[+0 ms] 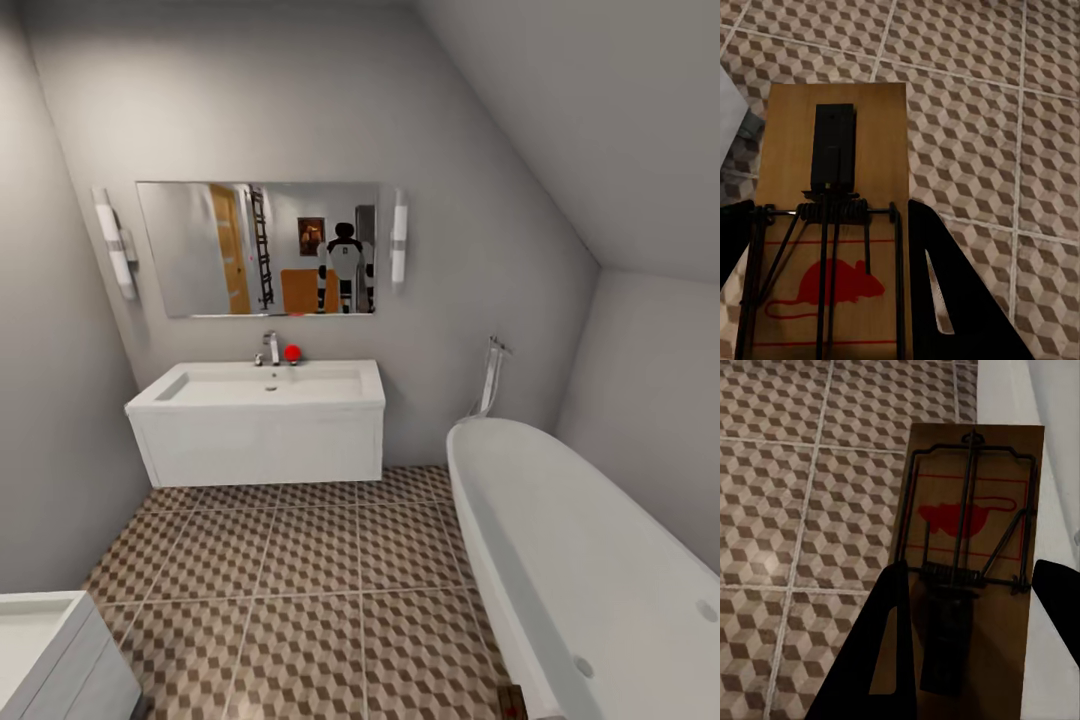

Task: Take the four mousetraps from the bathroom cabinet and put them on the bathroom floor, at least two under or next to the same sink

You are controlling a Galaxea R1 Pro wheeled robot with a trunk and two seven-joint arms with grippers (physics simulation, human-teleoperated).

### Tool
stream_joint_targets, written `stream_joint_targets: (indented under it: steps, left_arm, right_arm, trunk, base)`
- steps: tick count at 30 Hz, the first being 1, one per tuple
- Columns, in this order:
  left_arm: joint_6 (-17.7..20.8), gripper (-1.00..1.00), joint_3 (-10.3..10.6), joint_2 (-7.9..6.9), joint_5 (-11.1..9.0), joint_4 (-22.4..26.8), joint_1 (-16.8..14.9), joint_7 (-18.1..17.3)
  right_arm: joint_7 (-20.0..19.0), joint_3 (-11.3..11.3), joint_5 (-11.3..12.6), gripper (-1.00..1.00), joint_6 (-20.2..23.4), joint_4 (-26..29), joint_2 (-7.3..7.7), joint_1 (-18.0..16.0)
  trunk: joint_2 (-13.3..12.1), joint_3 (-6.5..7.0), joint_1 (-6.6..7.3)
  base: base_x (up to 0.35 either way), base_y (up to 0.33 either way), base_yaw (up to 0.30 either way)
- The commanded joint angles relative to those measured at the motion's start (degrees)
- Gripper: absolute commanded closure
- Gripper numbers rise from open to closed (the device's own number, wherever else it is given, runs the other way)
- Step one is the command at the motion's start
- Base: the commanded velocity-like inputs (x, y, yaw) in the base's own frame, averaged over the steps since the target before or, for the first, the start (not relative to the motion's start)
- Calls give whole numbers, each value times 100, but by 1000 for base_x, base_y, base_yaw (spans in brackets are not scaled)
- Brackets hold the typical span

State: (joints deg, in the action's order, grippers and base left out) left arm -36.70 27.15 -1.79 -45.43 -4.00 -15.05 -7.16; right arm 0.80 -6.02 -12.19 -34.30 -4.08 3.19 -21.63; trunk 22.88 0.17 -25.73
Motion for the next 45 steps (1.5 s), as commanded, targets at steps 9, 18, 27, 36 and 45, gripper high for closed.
stream_joint_targets:
  steps: [9, 18, 27, 36, 45]
  left_arm:
    - [-22, 100, 27, 3, -38, -22, -6, -31]
    - [-22, 100, 27, 3, -36, -22, -6, -31]
    - [-22, 100, 29, 5, -36, -22, -6, -31]
    - [-38, 100, 36, 11, -36, -22, -6, -23]
    - [-43, 100, 33, 9, -36, -22, -6, -24]
  right_arm:
    - [8, -49, -54, 100, -36, -23, 2, -8]
    - [17, -49, -48, 100, -49, -23, 5, -8]
    - [20, -49, -47, 100, -44, -23, 5, -8]
    - [17, -49, -47, 100, -43, -23, 6, -8]
    - [17, -49, -47, 100, -42, -23, 6, -8]
  trunk:
    - [4, -2, -6]
    - [4, -2, -6]
    - [4, -2, -6]
    - [4, -2, -6]
    - [4, -2, -6]
  base:
    - [327, 3, 138]
    - [327, 0, 8]
    - [327, 0, 0]
    - [141, 0, 0]
    - [194, 0, 0]
